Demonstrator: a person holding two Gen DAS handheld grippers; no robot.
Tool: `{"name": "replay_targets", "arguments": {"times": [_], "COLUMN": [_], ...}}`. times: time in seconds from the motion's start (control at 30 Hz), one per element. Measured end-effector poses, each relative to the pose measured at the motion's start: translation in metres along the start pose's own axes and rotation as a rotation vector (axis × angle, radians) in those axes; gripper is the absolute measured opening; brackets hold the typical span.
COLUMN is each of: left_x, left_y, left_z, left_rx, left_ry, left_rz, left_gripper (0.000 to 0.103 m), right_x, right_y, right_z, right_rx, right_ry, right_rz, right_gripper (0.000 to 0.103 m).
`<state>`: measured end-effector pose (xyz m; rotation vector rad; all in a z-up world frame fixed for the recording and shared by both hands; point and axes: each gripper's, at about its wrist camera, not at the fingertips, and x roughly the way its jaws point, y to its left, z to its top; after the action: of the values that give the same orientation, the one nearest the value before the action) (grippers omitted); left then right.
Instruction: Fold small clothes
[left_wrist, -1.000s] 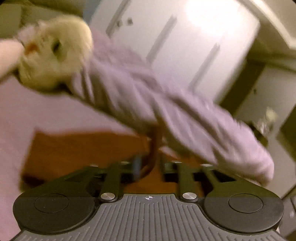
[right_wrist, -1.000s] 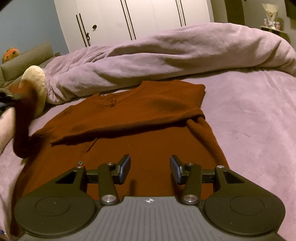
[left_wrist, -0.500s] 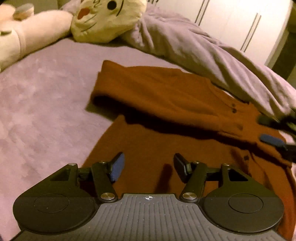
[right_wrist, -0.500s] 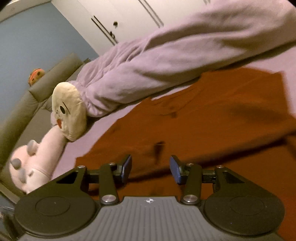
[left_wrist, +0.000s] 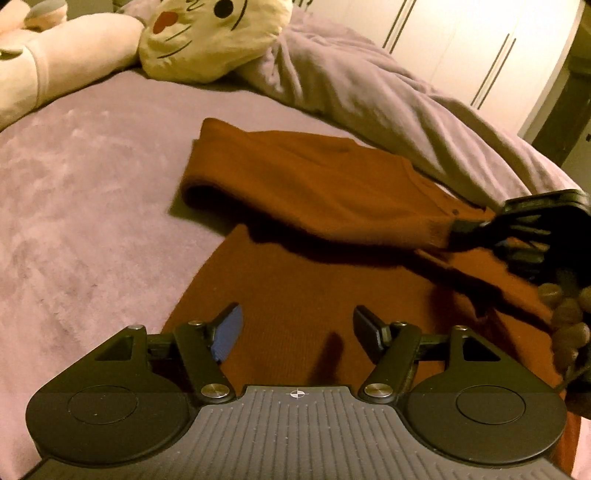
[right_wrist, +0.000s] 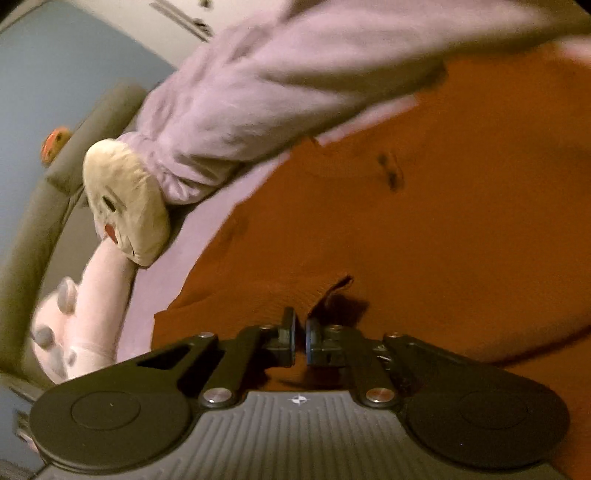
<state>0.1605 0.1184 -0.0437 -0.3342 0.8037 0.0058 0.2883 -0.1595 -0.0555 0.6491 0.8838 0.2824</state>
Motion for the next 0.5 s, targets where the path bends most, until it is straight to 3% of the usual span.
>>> {"name": "replay_targets", "arguments": {"times": [0.13, 0.27, 0.37, 0.5], "left_x": [-0.002, 0.001, 0.002, 0.001], "left_y": [-0.001, -0.006, -0.013, -0.018], "left_z": [-0.001, -0.002, -0.002, -0.001], "left_rx": [0.010, 0.016, 0.021, 0.042], "left_ry": [0.002, 0.003, 0.009, 0.012], "left_rz": [0.005, 0.021, 0.031, 0.029], "left_gripper": [0.072, 0.075, 0.077, 0.079], "right_x": [-0.046, -0.095, -0.106, -0.110], "right_y": [0.007, -0.015, -0.041, -0.085], "right_z": [0.005, 0.006, 0.009, 0.010], "right_rx": [-0.161, -0.267, -0.251, -0.086], "right_ry": [-0.185, -0.393, -0.405, -0.338], "right_rz": [-0.069, -0.297, -0.429, -0.434], "right_gripper": [0.001, 0.001, 0.001, 0.006]}}
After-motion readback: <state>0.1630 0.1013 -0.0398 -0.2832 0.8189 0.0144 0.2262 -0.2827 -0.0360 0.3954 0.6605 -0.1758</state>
